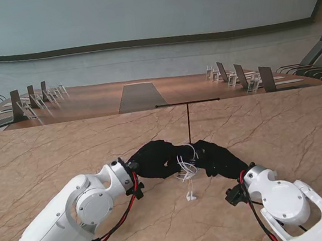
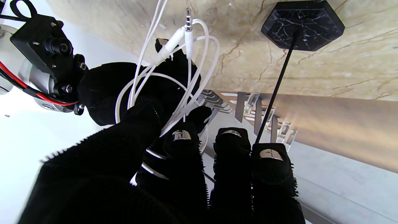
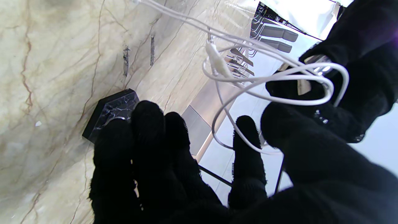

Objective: Take the wired earphone off the rack, coil the cable and place them on the table

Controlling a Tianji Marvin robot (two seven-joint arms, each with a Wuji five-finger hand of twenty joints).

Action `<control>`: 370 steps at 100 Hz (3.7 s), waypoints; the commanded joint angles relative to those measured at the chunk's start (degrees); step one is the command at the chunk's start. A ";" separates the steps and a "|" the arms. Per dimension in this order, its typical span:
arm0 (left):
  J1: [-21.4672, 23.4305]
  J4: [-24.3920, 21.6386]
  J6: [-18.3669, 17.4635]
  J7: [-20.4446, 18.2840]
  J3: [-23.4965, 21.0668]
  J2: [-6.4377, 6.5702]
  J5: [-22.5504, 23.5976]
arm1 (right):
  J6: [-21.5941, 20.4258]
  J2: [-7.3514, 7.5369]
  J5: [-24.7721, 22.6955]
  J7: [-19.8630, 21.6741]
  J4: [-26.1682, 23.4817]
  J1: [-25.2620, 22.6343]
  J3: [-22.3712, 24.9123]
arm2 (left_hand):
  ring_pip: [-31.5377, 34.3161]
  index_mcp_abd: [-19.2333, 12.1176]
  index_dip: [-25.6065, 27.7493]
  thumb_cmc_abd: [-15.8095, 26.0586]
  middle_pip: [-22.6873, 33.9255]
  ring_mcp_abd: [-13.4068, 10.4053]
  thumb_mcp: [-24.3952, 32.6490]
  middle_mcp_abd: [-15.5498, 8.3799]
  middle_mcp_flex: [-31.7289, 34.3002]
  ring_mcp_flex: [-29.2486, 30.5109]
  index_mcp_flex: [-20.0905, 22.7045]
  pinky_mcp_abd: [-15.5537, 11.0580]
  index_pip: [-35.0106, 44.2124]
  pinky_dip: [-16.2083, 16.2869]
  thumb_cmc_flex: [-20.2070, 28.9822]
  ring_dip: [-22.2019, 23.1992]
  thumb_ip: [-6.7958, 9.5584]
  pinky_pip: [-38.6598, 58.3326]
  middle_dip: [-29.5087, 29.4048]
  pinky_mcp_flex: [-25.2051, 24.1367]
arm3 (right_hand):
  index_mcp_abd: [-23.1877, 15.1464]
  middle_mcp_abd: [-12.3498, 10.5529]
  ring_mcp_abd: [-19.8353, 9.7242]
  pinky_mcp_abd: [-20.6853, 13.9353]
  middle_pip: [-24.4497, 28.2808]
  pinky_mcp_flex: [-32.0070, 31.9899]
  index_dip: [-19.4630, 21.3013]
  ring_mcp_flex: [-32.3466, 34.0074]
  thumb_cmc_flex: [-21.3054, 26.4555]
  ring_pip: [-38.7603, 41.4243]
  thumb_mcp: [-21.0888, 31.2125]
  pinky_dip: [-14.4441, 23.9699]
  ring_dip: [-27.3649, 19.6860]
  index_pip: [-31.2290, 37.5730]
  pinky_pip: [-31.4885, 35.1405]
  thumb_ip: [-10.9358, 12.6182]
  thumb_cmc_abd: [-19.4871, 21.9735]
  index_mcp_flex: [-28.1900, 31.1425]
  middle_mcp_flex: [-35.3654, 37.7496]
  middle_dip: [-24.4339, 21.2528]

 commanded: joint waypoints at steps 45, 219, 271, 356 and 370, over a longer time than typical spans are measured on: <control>0.86 -0.91 0.50 -1.03 0.14 0.22 0.00 | -0.95 -0.20 -0.66 -0.52 0.92 0.82 -0.43 | 1.03 -2.50 3.34 2.29 1.28 -0.34 0.17 0.25 0.48 -0.13 1.59 -0.34 6.48 0.18 1.34 -0.05 1.15 1.85 0.64 -0.08 | -3.71 -1.54 1.18 -5.22 -0.47 -1.17 -1.45 -0.98 3.78 -0.46 -5.97 1.17 -0.14 0.17 0.79 -0.34 3.24 -1.94 -2.08 -1.49; 1.16 -0.94 2.25 -1.86 0.91 0.41 0.43 | -4.59 -0.05 -3.81 -1.38 2.72 1.67 -1.71 | 1.05 -2.71 3.40 2.44 1.23 -0.59 -0.42 0.29 0.41 -0.11 1.51 -0.45 6.35 0.06 1.71 -0.10 1.20 1.91 0.63 0.02 | -0.91 -2.69 -1.88 -6.63 4.15 3.76 18.36 4.69 11.30 2.93 9.69 2.63 1.42 14.34 3.63 -2.98 -4.87 20.43 0.68 -1.48; 1.02 -0.42 2.68 -0.54 0.86 0.09 0.67 | -6.39 0.34 -4.87 -0.47 2.39 2.35 -3.01 | 1.06 -2.84 3.18 2.41 1.13 -0.56 -0.74 0.49 0.39 -0.12 1.73 -0.56 5.97 -0.04 1.90 -0.12 1.23 1.91 0.51 0.06 | 3.80 -6.99 0.64 -2.92 1.86 9.58 17.92 11.23 8.57 6.78 24.17 3.81 1.09 14.17 6.36 -3.27 -13.40 27.12 13.09 0.43; 1.29 -0.42 2.53 -2.24 1.00 0.55 0.71 | -6.78 0.77 -9.47 -0.32 2.66 1.57 -0.09 | 1.05 -2.76 3.52 2.20 1.22 -0.55 -0.37 0.51 0.49 -0.07 1.94 -0.51 5.89 -0.10 1.78 -0.15 1.39 1.81 0.55 -0.08 | -7.36 -6.60 -4.38 -10.09 -0.71 0.95 -1.28 0.53 0.94 0.91 3.74 2.79 3.31 3.14 2.68 -4.37 -4.25 6.46 -5.58 1.50; 1.20 -0.39 2.59 -2.27 1.18 0.56 0.73 | -6.37 0.62 -8.92 -0.68 2.87 1.92 -0.59 | 1.04 -2.73 3.53 2.30 1.20 -0.56 -0.36 0.52 0.50 -0.06 1.87 -0.47 5.83 -0.12 1.78 -0.15 1.38 1.81 0.55 -0.05 | -7.29 -6.14 -4.12 -9.71 0.40 1.75 0.00 1.65 7.52 1.32 0.70 3.11 3.62 9.17 2.99 -5.08 -2.55 12.33 -4.13 1.62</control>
